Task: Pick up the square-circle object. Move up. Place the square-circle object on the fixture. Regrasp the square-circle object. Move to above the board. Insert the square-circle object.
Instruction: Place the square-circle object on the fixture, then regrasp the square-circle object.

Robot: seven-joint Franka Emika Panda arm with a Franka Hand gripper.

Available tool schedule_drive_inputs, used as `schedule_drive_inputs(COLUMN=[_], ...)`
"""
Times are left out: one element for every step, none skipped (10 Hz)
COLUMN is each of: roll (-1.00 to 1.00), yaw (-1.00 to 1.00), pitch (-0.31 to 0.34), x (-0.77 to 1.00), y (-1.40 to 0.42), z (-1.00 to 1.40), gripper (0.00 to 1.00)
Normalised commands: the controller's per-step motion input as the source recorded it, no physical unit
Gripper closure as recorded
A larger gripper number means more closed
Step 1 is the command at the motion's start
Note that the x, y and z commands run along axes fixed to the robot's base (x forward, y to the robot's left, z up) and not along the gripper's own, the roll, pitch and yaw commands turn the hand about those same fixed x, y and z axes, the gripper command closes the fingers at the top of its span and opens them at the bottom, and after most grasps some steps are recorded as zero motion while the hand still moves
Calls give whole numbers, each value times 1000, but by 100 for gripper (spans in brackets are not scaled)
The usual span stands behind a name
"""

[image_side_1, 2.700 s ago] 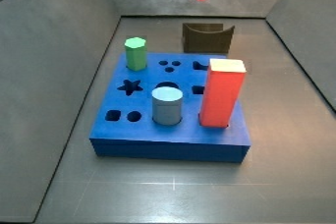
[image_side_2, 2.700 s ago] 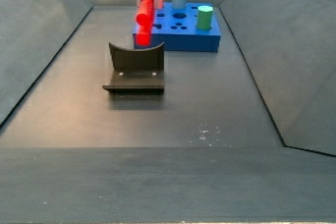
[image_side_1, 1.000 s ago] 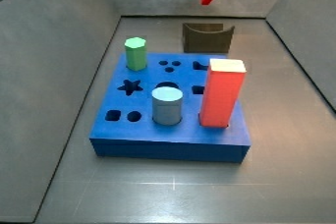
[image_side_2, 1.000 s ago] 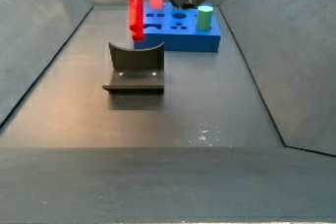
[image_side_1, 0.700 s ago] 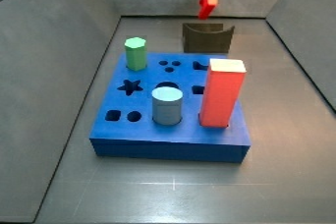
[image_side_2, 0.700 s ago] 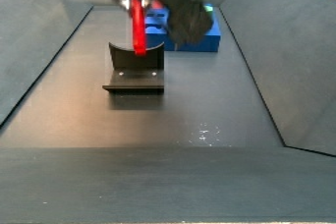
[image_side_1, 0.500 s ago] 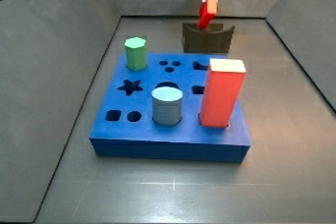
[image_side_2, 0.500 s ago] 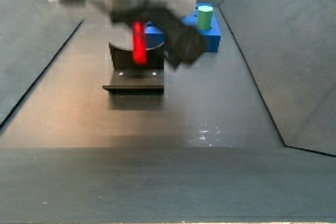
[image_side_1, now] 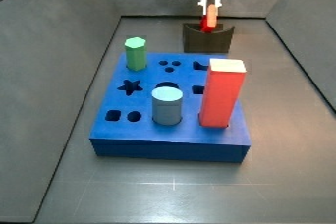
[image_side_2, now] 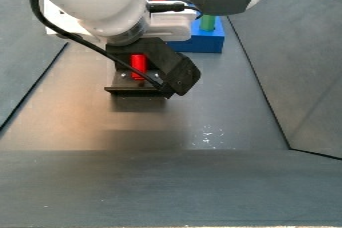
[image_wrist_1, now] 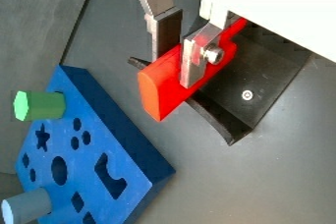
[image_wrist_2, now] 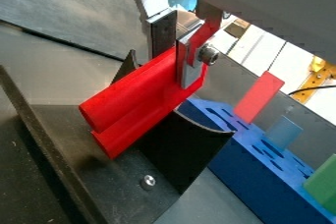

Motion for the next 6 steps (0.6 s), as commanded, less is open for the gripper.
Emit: schedule_drive_inputs(roll=[-125, -125, -125, -125, 0, 23], yaw=[-108, -96, -78, -70, 0, -8], pitch=[-24, -24, -24, -23, 0, -73], x=[88, 86, 85, 84, 0, 0], y=[-5, -7, -8, -10, 0, 0], z=[-810, -810, -809, -808, 0, 1000], gripper=[100, 100, 100, 100, 0, 0])
